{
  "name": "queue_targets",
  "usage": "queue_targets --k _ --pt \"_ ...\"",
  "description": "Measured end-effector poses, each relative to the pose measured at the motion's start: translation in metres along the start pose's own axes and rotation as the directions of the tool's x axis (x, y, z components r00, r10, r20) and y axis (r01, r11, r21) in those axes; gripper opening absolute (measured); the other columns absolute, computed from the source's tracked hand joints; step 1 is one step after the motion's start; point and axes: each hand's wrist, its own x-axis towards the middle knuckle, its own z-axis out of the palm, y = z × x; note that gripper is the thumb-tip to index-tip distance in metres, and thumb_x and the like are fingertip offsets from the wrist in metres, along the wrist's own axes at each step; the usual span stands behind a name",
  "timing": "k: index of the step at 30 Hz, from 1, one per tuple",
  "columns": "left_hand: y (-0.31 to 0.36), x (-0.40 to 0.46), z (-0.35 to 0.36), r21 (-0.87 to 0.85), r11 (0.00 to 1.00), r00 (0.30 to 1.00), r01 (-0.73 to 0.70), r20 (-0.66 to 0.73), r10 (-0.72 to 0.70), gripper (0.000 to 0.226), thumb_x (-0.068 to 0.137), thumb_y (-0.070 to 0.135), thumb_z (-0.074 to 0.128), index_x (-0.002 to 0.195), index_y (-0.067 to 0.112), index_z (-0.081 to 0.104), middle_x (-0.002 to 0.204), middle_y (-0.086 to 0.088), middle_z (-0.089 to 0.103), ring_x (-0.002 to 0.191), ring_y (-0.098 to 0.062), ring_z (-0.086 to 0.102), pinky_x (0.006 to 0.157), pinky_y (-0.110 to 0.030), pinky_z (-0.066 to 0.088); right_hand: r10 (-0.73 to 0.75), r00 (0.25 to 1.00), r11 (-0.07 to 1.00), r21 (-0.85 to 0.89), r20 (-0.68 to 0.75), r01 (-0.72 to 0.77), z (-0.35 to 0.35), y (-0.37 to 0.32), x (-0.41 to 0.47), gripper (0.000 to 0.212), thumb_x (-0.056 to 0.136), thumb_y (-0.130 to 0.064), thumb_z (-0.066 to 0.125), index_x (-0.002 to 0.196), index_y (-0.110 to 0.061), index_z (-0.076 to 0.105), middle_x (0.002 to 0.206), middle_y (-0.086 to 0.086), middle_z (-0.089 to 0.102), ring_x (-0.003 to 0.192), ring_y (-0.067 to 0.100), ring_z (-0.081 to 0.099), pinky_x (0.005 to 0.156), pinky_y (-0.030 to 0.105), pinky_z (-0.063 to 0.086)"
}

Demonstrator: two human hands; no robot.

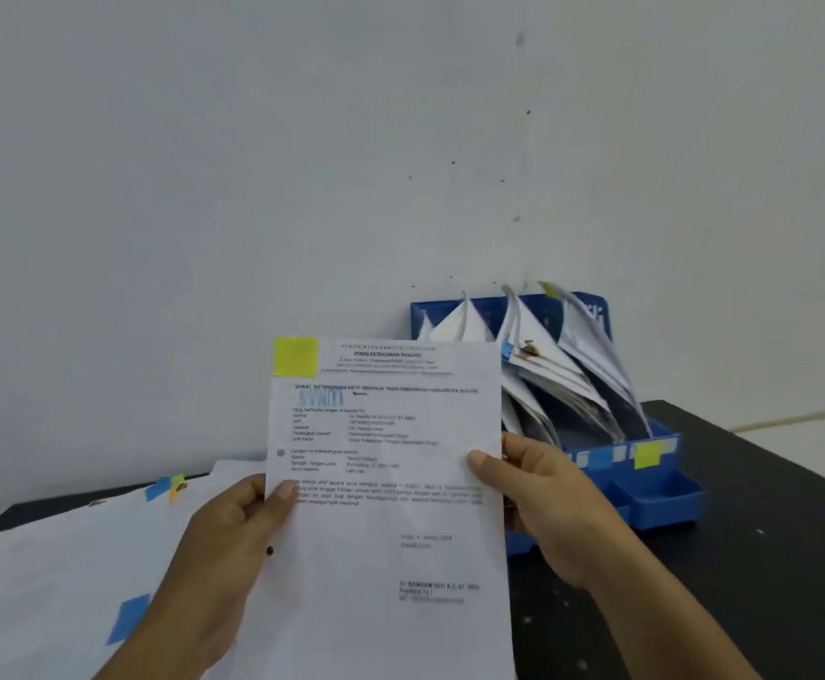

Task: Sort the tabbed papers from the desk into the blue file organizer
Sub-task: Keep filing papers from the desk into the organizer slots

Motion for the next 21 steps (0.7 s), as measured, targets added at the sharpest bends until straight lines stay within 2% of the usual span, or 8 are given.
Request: queue_targets --k 6,10,12,13,15,17,18,21 --pt "0.014 -0.004 0.049 -0.112 0.994 0.979 0.002 0.205 0.022 0.018 0.092 0.017 0.059 0.105 0.013 0.072 0.100 -0.006 0.075 0.094 -0.025 0.072 0.090 -0.042 0.051 -0.018 0.993 0.991 -0.134 -0.121 0.002 -0.057 -0.010 -0.023 0.016 0.096 -0.020 0.062 0.105 -0.015 0.074 0.099 0.005 0.077 0.094 0.024 0.074 0.091 0.049 0.056" --pt "0.016 0.002 0.082 -0.020 0.996 0.979 -0.083 0.185 0.085 0.013 0.090 0.026 0.065 0.095 0.020 0.076 0.093 -0.006 0.076 0.095 -0.030 0.069 0.092 -0.047 0.052 -0.104 0.936 0.987 -0.153 -0.337 0.054 -0.098 -0.020 -0.034 0.014 0.094 -0.017 0.065 0.095 -0.012 0.078 0.093 0.005 0.078 0.083 0.022 0.075 0.084 0.044 0.057" --pt "0.014 0.007 0.098 0.019 0.991 0.980 -0.135 0.151 0.130 0.010 0.089 0.025 0.067 0.094 0.021 0.074 0.089 0.000 0.076 0.093 -0.022 0.069 0.088 -0.040 0.053 -0.182 0.847 0.979 -0.169 -0.499 0.111 -0.125 -0.030 -0.038 0.012 0.092 -0.018 0.068 0.086 -0.013 0.078 0.088 0.005 0.078 0.074 0.018 0.074 0.076 0.038 0.058" --pt "0.013 0.009 0.106 0.056 0.985 0.980 -0.162 0.128 0.153 0.007 0.088 0.024 0.068 0.093 0.022 0.073 0.087 0.003 0.075 0.090 -0.016 0.069 0.083 -0.033 0.052 -0.219 0.792 0.974 -0.179 -0.570 0.141 -0.137 -0.036 -0.040 0.013 0.091 -0.020 0.069 0.083 -0.013 0.077 0.085 0.005 0.078 0.066 0.013 0.072 0.066 0.032 0.057" --pt "0.009 0.010 0.120 0.160 0.962 0.973 -0.222 0.093 0.209 0.006 0.087 0.020 0.070 0.092 0.023 0.071 0.086 0.006 0.073 0.086 -0.007 0.066 0.072 -0.020 0.047 -0.306 0.661 0.952 -0.236 -0.685 0.196 -0.162 -0.049 -0.046 0.015 0.090 -0.022 0.071 0.077 -0.016 0.074 0.077 0.000 0.076 0.048 0.000 0.060 0.050 0.018 0.048" --pt "0.001 0.014 0.133 0.262 0.923 0.959 -0.282 0.076 0.272 0.011 0.085 0.018 0.072 0.095 0.022 0.069 0.092 0.011 0.068 0.089 -0.006 0.062 0.070 -0.018 0.043 -0.394 0.529 0.919 -0.327 -0.752 0.220 -0.184 -0.065 -0.054 0.019 0.090 -0.024 0.071 0.072 -0.018 0.071 0.055 -0.013 0.066 0.038 -0.001 0.048 0.047 0.017 0.041" --pt "-0.003 0.017 0.138 0.318 0.895 0.949 -0.313 0.081 0.304 0.016 0.084 0.019 0.073 0.098 0.023 0.067 0.096 0.013 0.065 0.092 -0.007 0.061 0.073 -0.020 0.043 -0.433 0.470 0.902 -0.371 -0.769 0.223 -0.193 -0.073 -0.058 0.022 0.091 -0.026 0.071 0.072 -0.016 0.069 0.049 -0.014 0.060 0.038 0.001 0.045 0.047 0.019 0.040" --pt "-0.016 0.023 0.152 0.434 0.802 0.909 -0.410 0.130 0.395 0.031 0.079 0.025 0.077 0.106 0.028 0.062 0.101 0.014 0.054 0.097 -0.009 0.052 0.081 -0.026 0.040 -0.528 0.304 0.848 -0.473 -0.793 0.239 -0.217 -0.094 -0.066 0.017 0.093 -0.032 0.068 0.085 -0.017 0.070 0.064 -0.008 0.062 0.053 0.013 0.050 0.057 0.023 0.040"
